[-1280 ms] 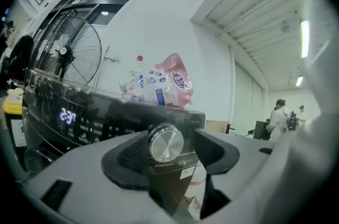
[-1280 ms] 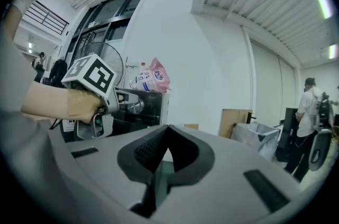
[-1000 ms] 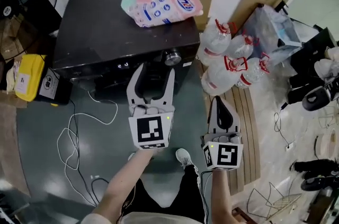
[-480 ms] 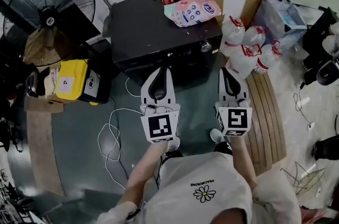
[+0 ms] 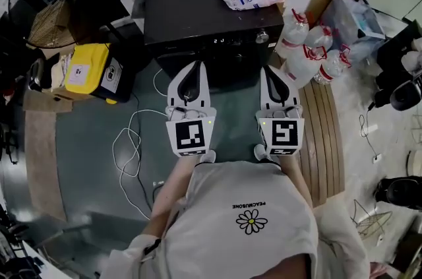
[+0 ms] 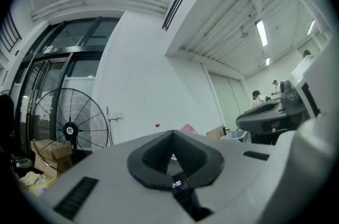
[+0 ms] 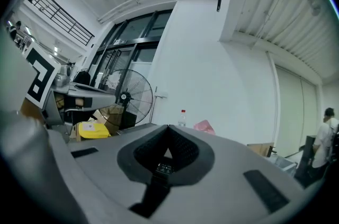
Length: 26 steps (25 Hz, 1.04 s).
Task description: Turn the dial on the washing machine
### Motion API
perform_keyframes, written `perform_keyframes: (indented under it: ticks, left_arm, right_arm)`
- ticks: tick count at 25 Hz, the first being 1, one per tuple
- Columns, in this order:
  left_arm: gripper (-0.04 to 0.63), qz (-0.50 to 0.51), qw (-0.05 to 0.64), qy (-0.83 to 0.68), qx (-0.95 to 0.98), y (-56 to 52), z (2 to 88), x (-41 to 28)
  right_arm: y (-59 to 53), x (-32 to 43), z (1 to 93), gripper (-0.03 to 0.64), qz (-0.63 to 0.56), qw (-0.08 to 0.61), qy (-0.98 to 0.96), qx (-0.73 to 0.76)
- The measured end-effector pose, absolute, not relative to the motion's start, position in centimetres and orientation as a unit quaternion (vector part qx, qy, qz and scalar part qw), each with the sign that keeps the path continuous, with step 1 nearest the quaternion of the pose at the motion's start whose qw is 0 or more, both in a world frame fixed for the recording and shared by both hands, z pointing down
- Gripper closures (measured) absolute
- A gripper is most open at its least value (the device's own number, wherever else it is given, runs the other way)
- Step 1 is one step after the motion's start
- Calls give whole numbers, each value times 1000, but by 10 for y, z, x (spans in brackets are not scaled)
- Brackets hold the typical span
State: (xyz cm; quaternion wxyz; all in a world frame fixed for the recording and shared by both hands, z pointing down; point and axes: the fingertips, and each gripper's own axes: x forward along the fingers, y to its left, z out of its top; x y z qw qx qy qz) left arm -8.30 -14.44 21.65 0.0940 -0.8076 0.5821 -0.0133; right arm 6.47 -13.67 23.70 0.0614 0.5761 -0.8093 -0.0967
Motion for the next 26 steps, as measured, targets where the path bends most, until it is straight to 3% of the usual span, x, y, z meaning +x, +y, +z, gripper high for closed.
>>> perform_keyframes:
  ticks: [26]
  left_arm:
    - [595,2,72,583,-809,-156,218,-87]
  right_arm:
    - [-142,63,236,612,-101,74,-809,574]
